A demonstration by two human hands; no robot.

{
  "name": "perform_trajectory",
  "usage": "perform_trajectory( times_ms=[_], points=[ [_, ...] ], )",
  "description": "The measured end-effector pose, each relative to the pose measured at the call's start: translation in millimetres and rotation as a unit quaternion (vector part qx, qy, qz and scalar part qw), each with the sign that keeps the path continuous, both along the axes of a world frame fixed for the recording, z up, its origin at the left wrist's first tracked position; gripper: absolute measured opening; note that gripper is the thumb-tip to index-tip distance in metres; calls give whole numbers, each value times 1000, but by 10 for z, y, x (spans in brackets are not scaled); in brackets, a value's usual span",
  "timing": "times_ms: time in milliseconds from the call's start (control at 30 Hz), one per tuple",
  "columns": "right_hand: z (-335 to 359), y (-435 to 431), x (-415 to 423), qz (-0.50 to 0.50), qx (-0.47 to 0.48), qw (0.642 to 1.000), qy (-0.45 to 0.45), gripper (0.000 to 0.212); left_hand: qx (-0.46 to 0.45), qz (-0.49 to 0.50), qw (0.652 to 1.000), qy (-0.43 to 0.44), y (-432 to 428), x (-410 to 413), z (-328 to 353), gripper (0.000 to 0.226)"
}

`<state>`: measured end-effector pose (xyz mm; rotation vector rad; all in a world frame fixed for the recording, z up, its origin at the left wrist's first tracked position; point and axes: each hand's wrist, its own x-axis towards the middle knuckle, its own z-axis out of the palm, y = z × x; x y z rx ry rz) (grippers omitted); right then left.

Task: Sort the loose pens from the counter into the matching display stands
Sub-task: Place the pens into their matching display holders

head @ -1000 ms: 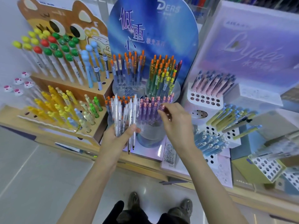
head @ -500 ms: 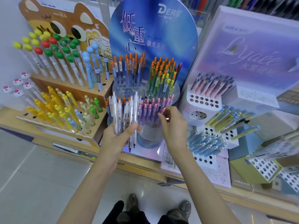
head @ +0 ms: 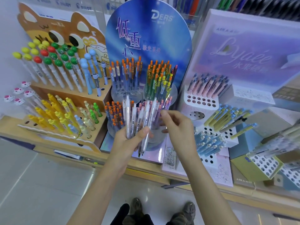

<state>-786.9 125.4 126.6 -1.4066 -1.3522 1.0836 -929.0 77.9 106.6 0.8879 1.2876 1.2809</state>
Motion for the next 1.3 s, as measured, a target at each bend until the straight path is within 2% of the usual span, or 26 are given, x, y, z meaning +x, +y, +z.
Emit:
perform_trajectory(
  times_ms=[67,133,267,400,567,700,833,967,1167,1300],
  points=[
    [108,-37,81,34,-60,989,127,28,-7,-19,1000,2,27,119,16,24],
    [164,-43,189,40,-88,979,182,23,-12,-46,999,2,47,251,44,15],
    [168,-95,500,-30,-97,969,224,17,-25,-58,998,10,77,555,94,16],
    [165,-178,946,-90,-80,964,237,16,-21,-66,997,22,102,934,154,29],
    [120,-344,1619,-133,-31,974,183,37,-29,-105,994,25,128,1520,140,29],
    [19,-440,2210,-178,25,978,108,21,-39,-143,989,14,148,2072,106,25],
    [-99,-533,2776,-216,17,975,45,16,-57,-147,987,8,173,2506,42,25],
    [-279,-633,3248,-204,-18,977,-55,17,-61,-115,992,8,191,2795,-48,23],
    [-460,-488,3457,-189,-13,975,-119,22,-66,-83,994,-4,173,3060,-116,24],
    [-590,-433,3411,-164,-31,972,-162,3,-70,-60,996,-10,117,3087,-179,22]
  ],
)
